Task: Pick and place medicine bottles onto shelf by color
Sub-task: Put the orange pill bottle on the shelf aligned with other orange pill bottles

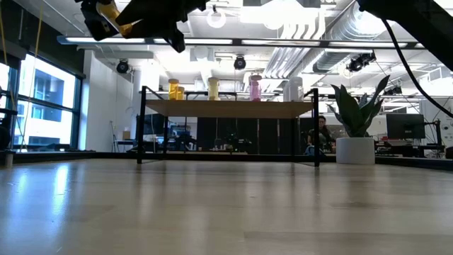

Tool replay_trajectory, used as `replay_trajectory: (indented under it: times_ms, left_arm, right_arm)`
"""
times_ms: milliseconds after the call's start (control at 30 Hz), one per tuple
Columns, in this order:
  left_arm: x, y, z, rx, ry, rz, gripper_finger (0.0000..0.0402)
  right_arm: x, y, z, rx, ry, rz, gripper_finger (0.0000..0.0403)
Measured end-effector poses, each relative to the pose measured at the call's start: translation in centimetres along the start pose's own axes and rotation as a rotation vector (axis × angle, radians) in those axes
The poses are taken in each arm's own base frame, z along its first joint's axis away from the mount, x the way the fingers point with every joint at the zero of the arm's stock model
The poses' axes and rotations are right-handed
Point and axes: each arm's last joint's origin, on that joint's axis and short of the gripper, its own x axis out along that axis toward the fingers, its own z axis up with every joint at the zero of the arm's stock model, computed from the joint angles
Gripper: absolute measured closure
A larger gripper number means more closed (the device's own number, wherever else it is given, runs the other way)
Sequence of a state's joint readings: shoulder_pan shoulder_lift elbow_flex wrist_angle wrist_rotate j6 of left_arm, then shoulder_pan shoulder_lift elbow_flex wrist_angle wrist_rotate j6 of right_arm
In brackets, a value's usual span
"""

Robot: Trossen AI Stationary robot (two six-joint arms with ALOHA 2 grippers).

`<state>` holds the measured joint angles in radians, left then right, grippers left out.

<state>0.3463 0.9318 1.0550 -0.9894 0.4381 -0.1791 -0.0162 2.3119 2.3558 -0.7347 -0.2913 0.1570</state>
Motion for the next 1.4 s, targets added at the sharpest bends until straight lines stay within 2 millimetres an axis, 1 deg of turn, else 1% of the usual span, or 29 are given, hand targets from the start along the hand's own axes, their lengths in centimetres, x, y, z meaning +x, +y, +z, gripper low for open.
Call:
replay_trajectory:
  times_ms: [233,300,400,533,833,1000,1233,1400]
  left_arm:
    - [0.0,0.0,-0.1,0.038,0.004,0.011,0.0287]
    - [0.0,0.1,-0.2,0.05,0.012,0.03,0.0287]
    - [-0.1,0.3,-0.4,0.071,0.037,0.093,0.0287]
    - [-0.7,0.3,-0.6,0.12,0.061,0.189,0.0287]
    - [-1.9,0.1,-0.7,0.221,0.111,0.287,0.0287]
    - [-2.9,-0.1,-0.6,0.249,0.125,0.389,0.0287]
    - [-4.5,-0.8,0.8,0.312,0.075,0.489,0.0286]
    - [-4.9,-1.1,2.5,0.346,0.064,0.536,0.0286]
  right_arm:
    - [-0.1,-0.3,0.1,0.038,-0.007,-0.049,0.0235]
    - [-0.4,-0.3,0.1,0.058,-0.004,-0.051,0.0221]
    - [-1.3,-0.1,0.4,0.078,-0.01,-0.072,0.0209]
    - [-2.4,0.0,0.7,0.083,-0.027,-0.152,0.0207]
    - [-4.2,0.1,0.9,0.137,-0.044,-0.291,0.0206]
    - [-5.6,0.2,1.2,0.153,-0.069,-0.394,0.0206]
    - [-8.3,0.1,1.7,0.193,-0.124,-0.568,0.0206]
    - [-9.9,-0.8,2.2,0.229,-0.166,-0.616,0.0206]
